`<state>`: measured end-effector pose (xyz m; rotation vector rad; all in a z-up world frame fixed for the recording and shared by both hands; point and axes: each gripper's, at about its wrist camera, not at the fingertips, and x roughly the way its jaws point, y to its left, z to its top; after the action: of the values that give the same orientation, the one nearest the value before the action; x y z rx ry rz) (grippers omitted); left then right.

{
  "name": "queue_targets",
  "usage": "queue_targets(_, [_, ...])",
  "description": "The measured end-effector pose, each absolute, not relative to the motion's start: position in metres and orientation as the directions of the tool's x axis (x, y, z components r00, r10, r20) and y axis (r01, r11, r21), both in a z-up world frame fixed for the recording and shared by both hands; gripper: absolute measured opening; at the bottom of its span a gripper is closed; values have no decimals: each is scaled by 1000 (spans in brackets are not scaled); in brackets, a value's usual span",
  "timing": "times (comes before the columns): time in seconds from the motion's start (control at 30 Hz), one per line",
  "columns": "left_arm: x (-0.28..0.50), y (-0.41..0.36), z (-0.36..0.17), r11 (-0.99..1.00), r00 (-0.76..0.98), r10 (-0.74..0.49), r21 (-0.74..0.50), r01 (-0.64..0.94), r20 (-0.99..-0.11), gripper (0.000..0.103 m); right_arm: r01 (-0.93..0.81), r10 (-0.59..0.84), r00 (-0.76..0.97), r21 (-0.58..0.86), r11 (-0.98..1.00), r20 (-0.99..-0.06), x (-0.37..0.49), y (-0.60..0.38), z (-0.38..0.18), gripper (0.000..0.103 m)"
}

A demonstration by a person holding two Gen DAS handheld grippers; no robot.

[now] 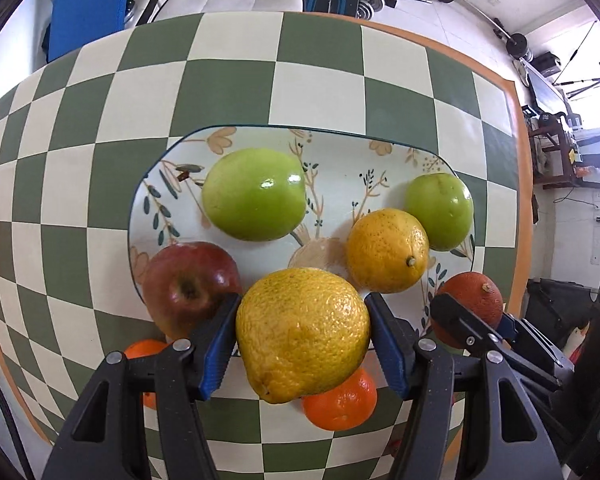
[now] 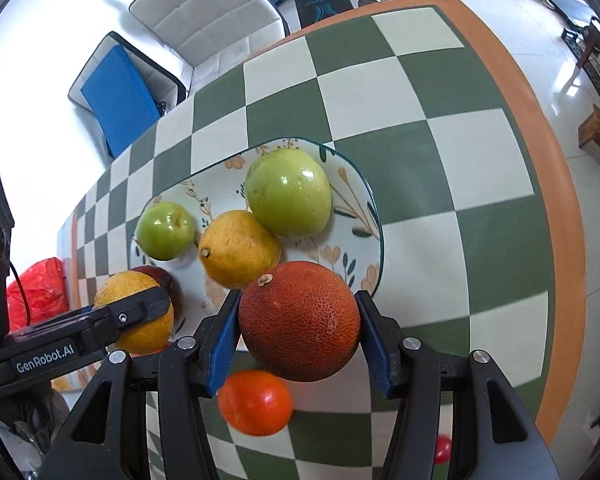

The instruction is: Organize fruits

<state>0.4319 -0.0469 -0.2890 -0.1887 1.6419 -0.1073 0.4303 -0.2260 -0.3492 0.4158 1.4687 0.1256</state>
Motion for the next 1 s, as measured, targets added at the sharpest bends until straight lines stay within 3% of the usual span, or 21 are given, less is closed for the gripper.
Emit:
queue_targets(0.23, [435,-52,-289,986,-67,-163,-162,-33,-984,61,143,341,48,344,928,-939,439,-220,-370,59])
queue_targets(0.33, [435,-50,-283,988,-43,-155,-153,-28,-987,74,140,330,43,333,933,-943,436,-219,-370,66])
queue_targets(0.37, [435,-49,-280,989,-36,-148,-147,-27,-988,86,142,332,42,334,932,-942,435,-220,-369,71])
queue_targets(0.4, [434,-47,-274,991,-22,-135,-134,-29,-991,89,144,324,38,326,935,-945,435,-220,-368,76])
queue_targets(0.43, [433,-45,-269,990,-9,-136,-136,-29,-991,89,144,316,37,318,937,-948,433,-221,-366,84])
queue_targets(0.6, [427,-34,-255,998,50,-61,-62,-25,-997,90,127,263,51,268,955,-963,423,-224,-354,86])
queue_targets(0.67, [422,-30,-252,999,71,-22,-24,-24,-997,90,114,221,52,225,968,-974,418,-223,-350,94])
queue_targets(1.0, [389,-11,-246,998,120,55,50,-44,-991,89,69,88,134,97,993,-987,395,-207,-320,94])
